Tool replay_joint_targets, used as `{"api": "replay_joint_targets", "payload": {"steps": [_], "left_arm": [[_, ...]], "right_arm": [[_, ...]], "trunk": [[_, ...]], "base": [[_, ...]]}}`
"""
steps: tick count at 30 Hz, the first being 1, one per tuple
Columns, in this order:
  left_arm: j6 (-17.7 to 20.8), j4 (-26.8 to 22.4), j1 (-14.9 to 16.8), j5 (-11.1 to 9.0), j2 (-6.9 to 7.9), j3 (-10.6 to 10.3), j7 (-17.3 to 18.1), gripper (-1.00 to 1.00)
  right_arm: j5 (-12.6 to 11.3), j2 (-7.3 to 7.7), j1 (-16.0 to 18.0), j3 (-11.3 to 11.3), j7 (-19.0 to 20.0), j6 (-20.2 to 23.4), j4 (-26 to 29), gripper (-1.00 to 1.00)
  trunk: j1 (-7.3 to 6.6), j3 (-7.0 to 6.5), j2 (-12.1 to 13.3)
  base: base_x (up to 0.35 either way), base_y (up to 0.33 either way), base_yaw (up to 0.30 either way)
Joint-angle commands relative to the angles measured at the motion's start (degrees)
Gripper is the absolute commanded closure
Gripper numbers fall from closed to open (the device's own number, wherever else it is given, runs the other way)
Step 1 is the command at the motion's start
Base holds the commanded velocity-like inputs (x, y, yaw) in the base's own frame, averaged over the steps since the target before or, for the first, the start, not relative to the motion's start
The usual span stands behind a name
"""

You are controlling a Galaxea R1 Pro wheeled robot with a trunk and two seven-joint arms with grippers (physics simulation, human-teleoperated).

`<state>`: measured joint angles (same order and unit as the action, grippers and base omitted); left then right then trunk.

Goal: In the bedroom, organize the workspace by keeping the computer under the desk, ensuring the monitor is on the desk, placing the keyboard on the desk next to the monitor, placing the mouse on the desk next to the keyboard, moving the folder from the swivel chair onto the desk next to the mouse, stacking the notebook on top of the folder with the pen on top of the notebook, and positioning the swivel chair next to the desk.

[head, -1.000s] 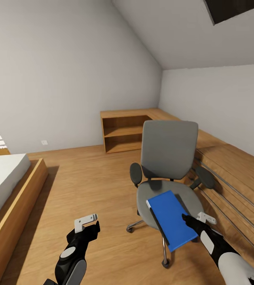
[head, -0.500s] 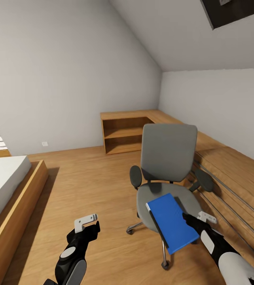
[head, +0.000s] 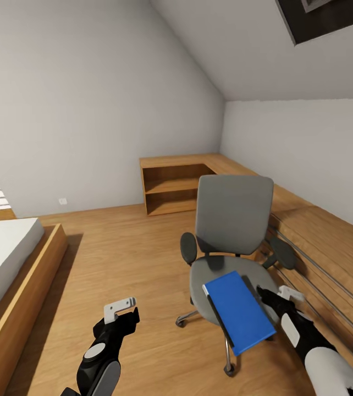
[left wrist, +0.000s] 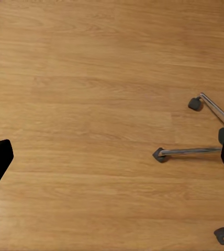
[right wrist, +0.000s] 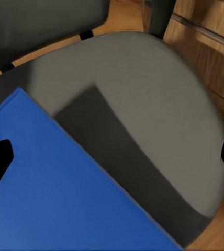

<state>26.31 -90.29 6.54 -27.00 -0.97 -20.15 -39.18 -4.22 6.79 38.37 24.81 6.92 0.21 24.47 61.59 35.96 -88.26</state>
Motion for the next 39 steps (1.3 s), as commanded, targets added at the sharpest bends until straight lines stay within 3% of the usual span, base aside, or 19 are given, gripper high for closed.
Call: {"api": "replay_joint_targets", "payload": {"steps": [1, 6, 11, 15, 20, 26, 39], "left_arm": [[0.14, -0.07, 0.05, -0.42, 0.01, -0.08, -0.46, -1.00], [0.14, -0.07, 0.05, -0.42, 0.00, -0.13, -0.46, -1.00], [0.14, -0.03, 0.05, -0.42, 0.00, -0.14, -0.46, -1.00], [0.14, 0.09, 0.05, -0.42, 0.00, -0.15, -0.46, -1.00], [0.14, 0.17, 0.05, -0.35, 0.00, -0.15, -0.46, -1.00], [0.14, 0.19, 0.05, -0.35, 0.00, -0.15, -0.46, -1.00], [0.14, 0.20, 0.05, -0.42, 0.00, -0.14, -0.46, -1.00]], "right_arm": [[-0.44, -0.02, 0.02, 0.33, 0.47, 0.06, 0.62, -1.00], [-0.44, -0.57, -0.50, 0.39, 0.47, 0.14, 7.51, -1.00], [-0.40, -2.97, -3.92, 0.41, 0.36, 1.27, 16.72, -1.00], [-0.43, -4.68, -7.56, 0.41, 0.28, 4.85, 24.37, -1.00], [-0.87, -5.76, -11.14, 0.42, 0.45, 11.57, 32.69, -1.00], [-1.07, -7.19, -12.92, 0.42, 0.86, 14.82, 36.29, -1.00], [-1.14, -8.57, -13.40, 0.13, 1.23, 15.84, 38.04, -1.00]], "trunk": [[0.00, 0.05, -0.03], [0.00, 0.05, -0.03], [0.00, 0.05, -0.03], [0.00, 0.05, -0.03], [0.00, 0.05, -0.03], [0.00, 0.05, -0.03], [0.00, 0.05, -0.03]], "base": [[0.000, 0.000, 0.000], [0.000, 0.000, 0.000], [0.000, 0.000, 0.000], [0.000, 0.000, 0.000], [0.000, 0.000, 0.000], [0.000, 0.000, 0.000], [0.000, 0.000, 0.000]]}}
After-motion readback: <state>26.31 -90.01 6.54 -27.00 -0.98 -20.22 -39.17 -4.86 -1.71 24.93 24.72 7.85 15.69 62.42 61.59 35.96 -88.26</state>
